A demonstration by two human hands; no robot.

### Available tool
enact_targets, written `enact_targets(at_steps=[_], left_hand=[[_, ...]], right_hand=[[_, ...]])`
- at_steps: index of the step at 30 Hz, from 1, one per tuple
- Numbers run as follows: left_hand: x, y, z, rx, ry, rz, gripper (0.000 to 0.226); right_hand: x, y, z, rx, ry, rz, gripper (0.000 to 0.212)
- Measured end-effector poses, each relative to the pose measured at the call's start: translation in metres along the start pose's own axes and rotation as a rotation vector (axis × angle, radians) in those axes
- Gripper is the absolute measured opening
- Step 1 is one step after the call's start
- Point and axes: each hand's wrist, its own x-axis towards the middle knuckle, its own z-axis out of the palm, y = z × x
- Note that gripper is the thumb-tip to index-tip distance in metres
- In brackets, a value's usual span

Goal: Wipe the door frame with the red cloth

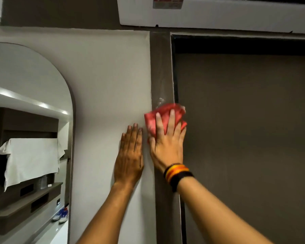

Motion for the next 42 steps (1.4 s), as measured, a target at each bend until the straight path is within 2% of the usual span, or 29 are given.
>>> enact_targets(at_steps=[5,10,13,20,22,27,34,39,42], left_hand=[[0.003,-0.001,-0.002,0.003,0.015,0.009,0.066],[0.003,0.002,-0.007,-0.006,0.008,0.005,0.065],[0.002,0.003,-0.007,-0.019,0.006,-0.012,0.067],[0.000,-0.003,0.003,0.010,0.039,0.004,0.067],[0.000,-0.002,0.002,0.015,0.034,-0.001,0.068],[0.001,0.001,-0.002,0.033,0.021,0.008,0.071],[-0.002,-0.004,0.007,-0.026,0.068,-0.007,0.075],[0.003,-0.001,0.001,-0.016,0.053,-0.023,0.057],[0.007,0.009,-0.013,-0.200,0.065,-0.135,0.050]], right_hand=[[0.108,-0.010,-0.032,0.023,0.035,-0.024,0.073],[0.055,-0.010,-0.019,0.028,0.077,0.000,0.075],[0.037,-0.009,-0.012,0.029,0.048,0.028,0.076],[0.174,-0.026,-0.052,0.029,0.014,0.025,0.071],[0.179,-0.029,-0.054,0.032,0.041,0.036,0.069],[0.113,-0.030,-0.034,0.040,0.088,0.097,0.070],[0.216,-0.042,-0.076,0.061,-0.012,0.108,0.071],[0.149,-0.030,-0.046,0.060,0.086,0.056,0.069],[0.077,-0.015,-0.028,0.023,0.061,0.050,0.073]])
